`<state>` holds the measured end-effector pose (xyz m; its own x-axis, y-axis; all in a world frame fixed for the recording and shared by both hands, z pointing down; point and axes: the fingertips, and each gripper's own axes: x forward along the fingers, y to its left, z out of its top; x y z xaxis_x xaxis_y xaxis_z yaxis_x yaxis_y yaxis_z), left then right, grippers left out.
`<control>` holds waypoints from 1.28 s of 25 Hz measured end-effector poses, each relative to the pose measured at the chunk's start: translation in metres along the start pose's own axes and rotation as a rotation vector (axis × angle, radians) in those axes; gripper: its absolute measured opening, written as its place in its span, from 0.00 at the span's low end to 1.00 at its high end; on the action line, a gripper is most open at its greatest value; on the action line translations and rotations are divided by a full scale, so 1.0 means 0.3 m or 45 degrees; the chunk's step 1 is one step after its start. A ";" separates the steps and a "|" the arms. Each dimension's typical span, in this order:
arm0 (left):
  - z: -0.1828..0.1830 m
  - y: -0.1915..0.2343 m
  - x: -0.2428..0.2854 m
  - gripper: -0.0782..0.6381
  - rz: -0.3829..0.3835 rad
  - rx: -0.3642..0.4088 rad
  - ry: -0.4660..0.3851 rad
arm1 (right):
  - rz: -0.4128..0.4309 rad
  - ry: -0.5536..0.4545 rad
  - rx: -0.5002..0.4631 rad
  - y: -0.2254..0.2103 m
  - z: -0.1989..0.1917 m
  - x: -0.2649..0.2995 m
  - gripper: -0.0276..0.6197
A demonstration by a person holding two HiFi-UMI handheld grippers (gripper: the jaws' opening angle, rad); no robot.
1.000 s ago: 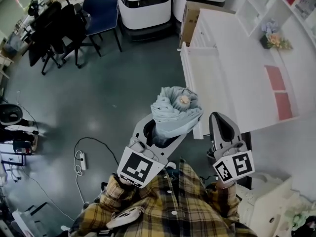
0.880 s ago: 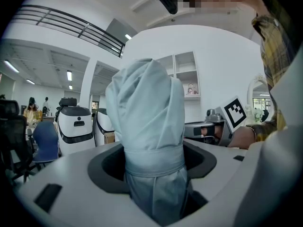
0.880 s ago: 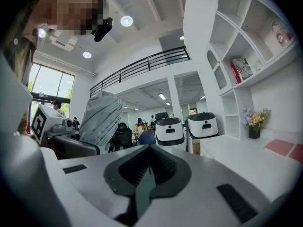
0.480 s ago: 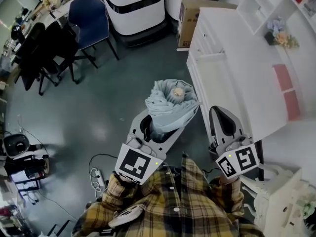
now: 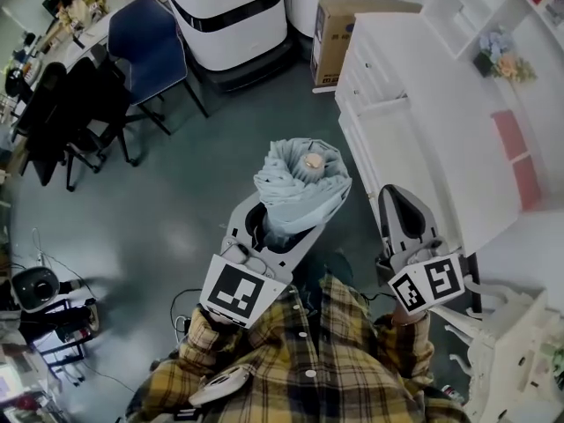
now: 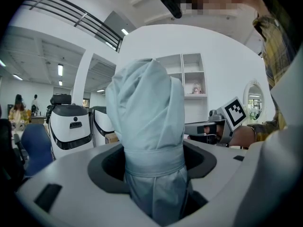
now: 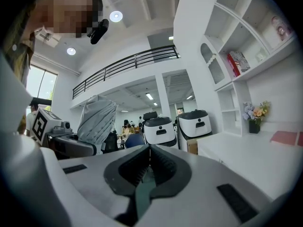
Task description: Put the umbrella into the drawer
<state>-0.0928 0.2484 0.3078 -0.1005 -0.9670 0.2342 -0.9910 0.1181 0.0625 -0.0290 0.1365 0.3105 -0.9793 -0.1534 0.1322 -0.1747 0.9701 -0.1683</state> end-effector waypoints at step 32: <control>0.239 0.038 1.034 0.55 -0.558 0.148 0.112 | -0.458 -0.015 0.119 -0.812 0.105 0.209 0.07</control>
<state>-0.1415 -0.0664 0.3114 0.3333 -0.8965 0.2920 -0.9421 -0.3287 0.0660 -0.0511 -0.1152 0.3290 -0.8546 -0.4841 0.1879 -0.5160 0.8325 -0.2017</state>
